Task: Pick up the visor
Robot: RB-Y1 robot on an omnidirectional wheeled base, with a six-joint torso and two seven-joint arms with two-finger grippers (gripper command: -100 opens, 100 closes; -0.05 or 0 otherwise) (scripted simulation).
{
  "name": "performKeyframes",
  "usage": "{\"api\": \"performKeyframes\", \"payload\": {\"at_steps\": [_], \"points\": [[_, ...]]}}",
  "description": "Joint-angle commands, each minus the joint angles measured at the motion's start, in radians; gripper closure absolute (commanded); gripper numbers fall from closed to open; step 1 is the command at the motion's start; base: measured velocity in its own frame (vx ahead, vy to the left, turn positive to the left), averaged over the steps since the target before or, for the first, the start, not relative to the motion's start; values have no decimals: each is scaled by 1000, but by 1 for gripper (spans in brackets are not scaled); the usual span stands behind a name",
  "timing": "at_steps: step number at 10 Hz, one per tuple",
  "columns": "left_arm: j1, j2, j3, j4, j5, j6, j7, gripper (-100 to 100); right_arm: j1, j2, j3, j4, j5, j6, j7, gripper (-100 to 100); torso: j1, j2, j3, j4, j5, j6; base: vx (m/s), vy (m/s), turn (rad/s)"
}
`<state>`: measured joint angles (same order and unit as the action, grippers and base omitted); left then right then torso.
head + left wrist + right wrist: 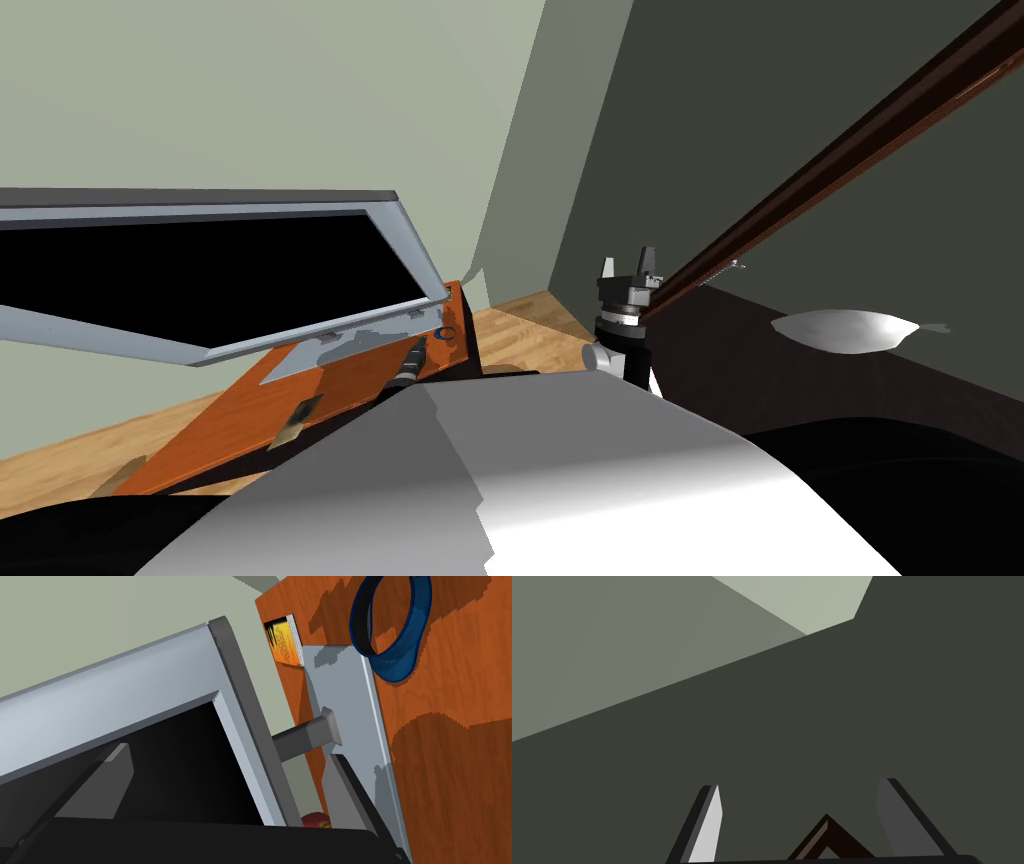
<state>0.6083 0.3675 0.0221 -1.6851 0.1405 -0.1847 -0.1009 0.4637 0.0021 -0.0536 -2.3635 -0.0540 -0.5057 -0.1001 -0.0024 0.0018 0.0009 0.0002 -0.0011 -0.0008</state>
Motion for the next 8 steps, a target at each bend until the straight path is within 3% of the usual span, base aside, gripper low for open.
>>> {"api": "performKeyframes", "payload": {"at_steps": [1,3,6,8], "points": [[10,6,-1,17,6,5,-1,-100,0,0,0,0,0,0,0,0,0,0,0,0,0,0,26,-49,-28],[10,6,-1,17,6,5,-1,-100,0,0,0,0,0,0,0,0,-1,-1,-1,0,0,1,75,-49,-144],[40,47,-3,117,39,56,-5,-100,0,0,0,0,0,0,0,0,-1,-12,-7,-3,0,0,214,-62,-116],[49,59,-4,151,49,72,-7,-100,0,0,0,0,0,0,0,0,-2,-9,-5,-2,0,0,121,-58,-27]]}}
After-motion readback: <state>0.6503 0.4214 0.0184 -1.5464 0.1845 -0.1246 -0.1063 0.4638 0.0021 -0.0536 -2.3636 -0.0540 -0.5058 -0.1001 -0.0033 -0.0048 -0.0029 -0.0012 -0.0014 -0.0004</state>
